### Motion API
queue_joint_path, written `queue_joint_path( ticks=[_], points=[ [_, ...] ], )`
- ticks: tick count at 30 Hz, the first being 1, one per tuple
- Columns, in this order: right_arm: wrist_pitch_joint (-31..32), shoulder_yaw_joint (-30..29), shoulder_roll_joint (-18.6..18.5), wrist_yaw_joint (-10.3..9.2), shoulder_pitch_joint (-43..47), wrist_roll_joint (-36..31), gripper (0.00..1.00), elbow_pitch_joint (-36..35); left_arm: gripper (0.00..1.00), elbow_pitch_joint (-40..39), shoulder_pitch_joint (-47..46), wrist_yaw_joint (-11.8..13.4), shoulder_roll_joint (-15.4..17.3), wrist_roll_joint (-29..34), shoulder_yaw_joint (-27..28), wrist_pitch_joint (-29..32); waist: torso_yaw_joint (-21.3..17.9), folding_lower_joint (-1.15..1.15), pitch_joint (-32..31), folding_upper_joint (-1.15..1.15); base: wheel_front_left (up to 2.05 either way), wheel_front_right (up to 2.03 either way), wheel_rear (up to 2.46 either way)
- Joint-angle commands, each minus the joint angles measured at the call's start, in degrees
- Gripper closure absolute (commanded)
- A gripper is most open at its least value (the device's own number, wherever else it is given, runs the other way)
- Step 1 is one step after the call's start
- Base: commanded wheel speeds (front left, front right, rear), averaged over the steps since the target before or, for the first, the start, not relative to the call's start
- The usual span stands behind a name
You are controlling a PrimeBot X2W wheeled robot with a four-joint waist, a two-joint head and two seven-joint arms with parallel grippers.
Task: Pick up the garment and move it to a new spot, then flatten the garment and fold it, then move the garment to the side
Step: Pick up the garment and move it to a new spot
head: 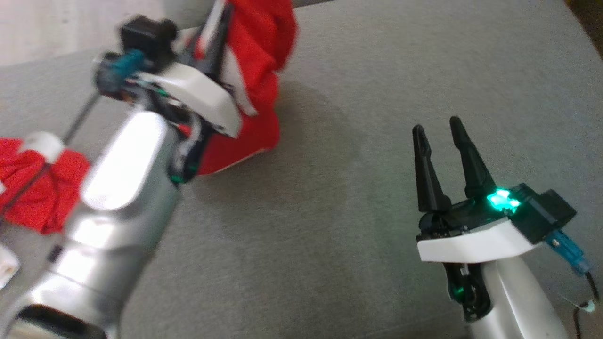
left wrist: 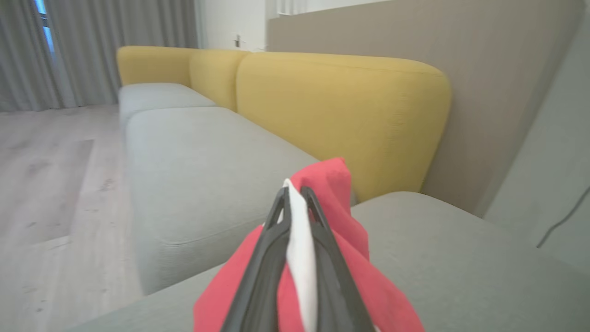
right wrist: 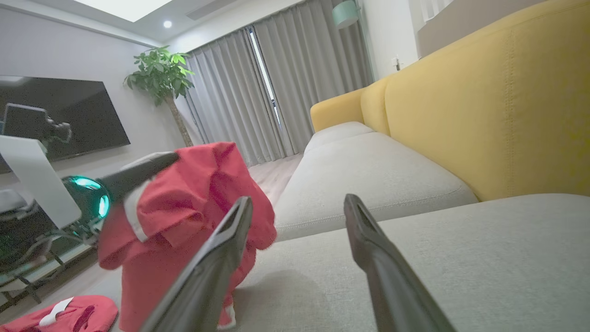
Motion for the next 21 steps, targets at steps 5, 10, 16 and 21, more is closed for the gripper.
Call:
queue_joint_path(
  ticks=[5, 10, 16, 21],
  points=[
    [-0.5, 1.8, -0.1, -0.04, -2.9, 1.5, 0.0, -2.6, 0.0, -1.2, -2.0, 1.8, -3.1, 0.3, 0.0, -1.3, -5.7, 0.0, 2.4, 0.0, 0.0, 0.0, 0.0],
    [-0.5, 1.4, -0.1, -0.04, -3.0, 1.9, 0.0, -2.9, 0.0, 1.1, -3.7, 2.7, -3.8, 1.2, 0.9, -5.5, -6.1, 0.0, 2.7, 0.0, 0.0, 0.0, 0.0],
    [-0.5, -0.3, -0.1, -0.04, -2.1, 0.7, 0.0, -2.6, 0.0, 2.3, -3.3, 2.7, -0.7, 1.2, 3.5, -11.1, -2.2, 0.0, 1.6, 0.0, 0.0, 0.0, 0.0],
    [-0.5, -1.9, -0.1, -0.04, -0.8, -0.8, 0.0, -2.0, 0.0, 0.3, 2.1, 2.1, 3.1, 1.0, 5.0, -15.5, 2.4, 0.0, -0.3, 0.0, 0.0, 0.0, 0.0]
  ],
)
